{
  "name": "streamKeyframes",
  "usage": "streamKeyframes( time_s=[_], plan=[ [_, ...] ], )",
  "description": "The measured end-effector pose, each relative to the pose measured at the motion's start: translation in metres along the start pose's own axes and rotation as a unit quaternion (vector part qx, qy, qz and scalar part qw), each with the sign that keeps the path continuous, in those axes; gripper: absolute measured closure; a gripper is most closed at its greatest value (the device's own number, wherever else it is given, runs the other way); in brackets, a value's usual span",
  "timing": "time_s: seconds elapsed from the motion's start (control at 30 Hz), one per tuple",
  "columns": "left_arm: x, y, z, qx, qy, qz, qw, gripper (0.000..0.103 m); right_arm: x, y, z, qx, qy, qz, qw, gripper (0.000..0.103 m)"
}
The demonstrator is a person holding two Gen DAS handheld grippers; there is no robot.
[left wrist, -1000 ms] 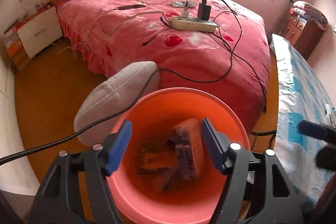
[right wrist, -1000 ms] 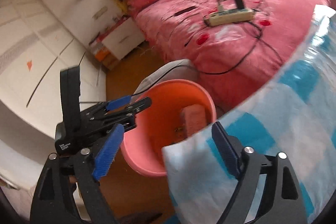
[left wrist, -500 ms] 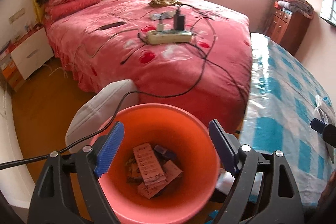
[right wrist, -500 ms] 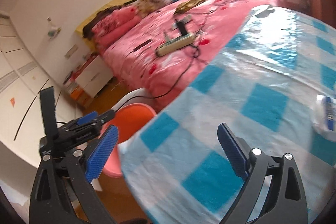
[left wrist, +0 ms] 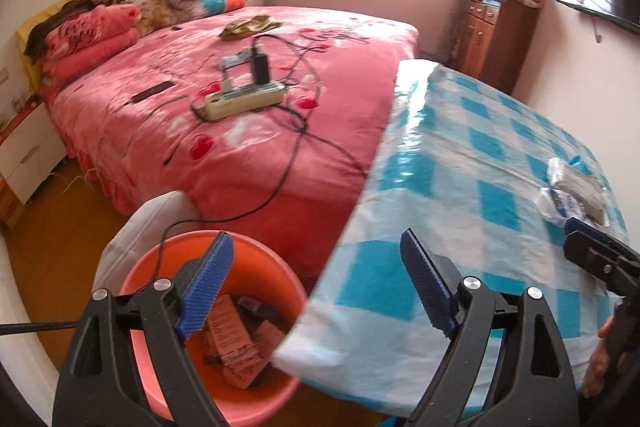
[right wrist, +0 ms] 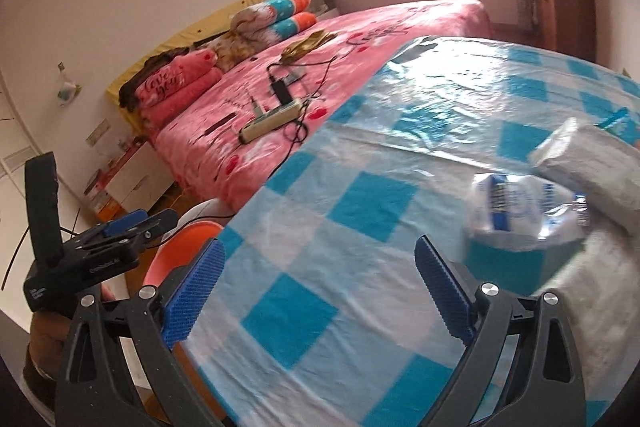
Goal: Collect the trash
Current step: 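Move both open tools back over the table toward the paper packets, then lower the left tool onto the white paper packet and close around it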
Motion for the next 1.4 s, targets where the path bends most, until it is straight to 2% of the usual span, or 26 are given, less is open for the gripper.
streamKeyframes(
  time_s=[0.4,0.77,1.13,1.4],
  plan=[
    [0.076,0.005,0.001,-0.007,-0.056,0.029,0.9980,0.017,0.056,0.038,-0.002,0.042,-0.015,0.053,0.998,0.008],
    [0.135,0.003,0.004,-0.016,-0.100,0.045,0.9939,0.017,0.105,0.063,-0.005,0.059,-0.035,0.092,0.993,0.008],
    [0.185,0.001,0.012,-0.025,-0.144,0.065,0.9872,0.017,0.149,0.082,-0.004,0.070,-0.050,0.138,0.987,0.008],
    [0.232,0.005,0.022,-0.030,-0.186,0.094,0.9776,0.017,0.183,0.096,-0.001,0.071,-0.070,0.160,0.982,0.008]
  ],
)
Point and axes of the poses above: each gripper's, at about its wrist camera, not at the fingertips, and y roughly against the way its jaws point, x to its right, z to its underside, the point moved 9 cm from there along -y, roughly the way its jaws point, and after that the axes turned 1 degree about y, right-handed, at the moved point
